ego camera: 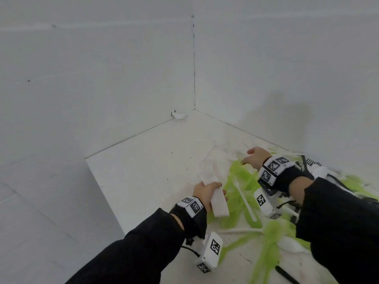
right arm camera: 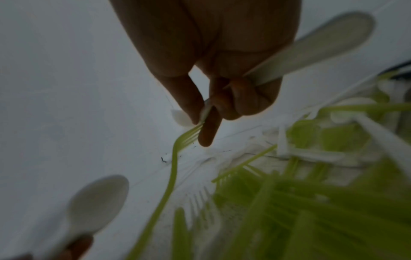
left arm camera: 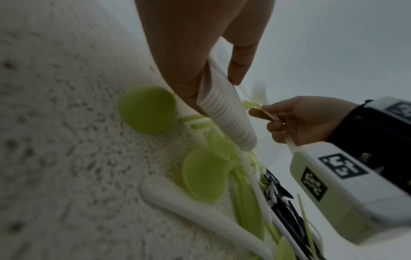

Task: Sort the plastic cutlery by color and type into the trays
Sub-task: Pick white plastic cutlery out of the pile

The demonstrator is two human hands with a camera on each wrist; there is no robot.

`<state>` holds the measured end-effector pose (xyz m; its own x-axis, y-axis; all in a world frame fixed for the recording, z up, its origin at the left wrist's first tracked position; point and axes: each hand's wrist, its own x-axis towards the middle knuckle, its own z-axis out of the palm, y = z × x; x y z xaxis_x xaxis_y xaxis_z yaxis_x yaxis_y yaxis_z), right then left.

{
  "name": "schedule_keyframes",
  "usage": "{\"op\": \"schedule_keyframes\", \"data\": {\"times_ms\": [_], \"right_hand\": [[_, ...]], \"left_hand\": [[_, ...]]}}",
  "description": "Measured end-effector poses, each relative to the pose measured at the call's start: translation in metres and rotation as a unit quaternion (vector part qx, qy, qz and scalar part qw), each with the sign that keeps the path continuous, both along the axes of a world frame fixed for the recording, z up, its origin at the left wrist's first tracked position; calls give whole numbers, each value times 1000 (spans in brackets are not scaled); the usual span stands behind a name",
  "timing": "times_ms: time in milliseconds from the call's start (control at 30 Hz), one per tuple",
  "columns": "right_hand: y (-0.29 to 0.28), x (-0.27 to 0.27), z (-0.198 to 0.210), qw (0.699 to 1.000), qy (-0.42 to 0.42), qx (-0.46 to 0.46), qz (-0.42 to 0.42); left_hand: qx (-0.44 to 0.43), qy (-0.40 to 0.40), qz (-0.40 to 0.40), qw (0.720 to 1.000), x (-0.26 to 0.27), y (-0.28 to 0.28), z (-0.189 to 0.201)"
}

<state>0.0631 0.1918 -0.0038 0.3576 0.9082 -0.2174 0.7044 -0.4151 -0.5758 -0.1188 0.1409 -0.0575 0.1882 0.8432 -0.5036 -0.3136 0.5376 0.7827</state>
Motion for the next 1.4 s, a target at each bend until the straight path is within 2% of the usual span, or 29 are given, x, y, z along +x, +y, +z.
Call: {"op": "schedule_keyframes", "data": {"times_ms": [100,200,333,467,533,700,900,1133,1200,1300,1400], "right_hand": [[-10,-1,1,994,-109,-14,18],[-18,1,-2,991,-135,-18,-2],[-27,4,5,994,-68,73,-36],[-48,-19,7,989,-33,133,58],[-61,-34,2,987,-7,135,85],[-80,-51,-12,984,93,125,83],[-87,-51,-17,981,148,76,100],[-93,-48,-12,979,136,15,153],[-92,-48,-11,984,126,36,124],[-84,-47,-8,984,150,88,29],[-78,-54,-10,981,166,95,5]], "left_hand": [[1,5,0,1000,0,-3,0],[-1,4,-2,1000,1,-6,2],[1,-9,-5,1000,4,-5,6],[14,-30,-3,999,8,1,17],[21,-31,3,999,11,4,22],[17,-26,31,999,13,8,22],[16,-35,24,999,8,5,21],[41,-21,19,999,5,-2,21],[34,-20,24,999,3,-2,20],[35,-24,11,999,3,-4,21],[42,-33,-24,998,8,-11,24]]}}
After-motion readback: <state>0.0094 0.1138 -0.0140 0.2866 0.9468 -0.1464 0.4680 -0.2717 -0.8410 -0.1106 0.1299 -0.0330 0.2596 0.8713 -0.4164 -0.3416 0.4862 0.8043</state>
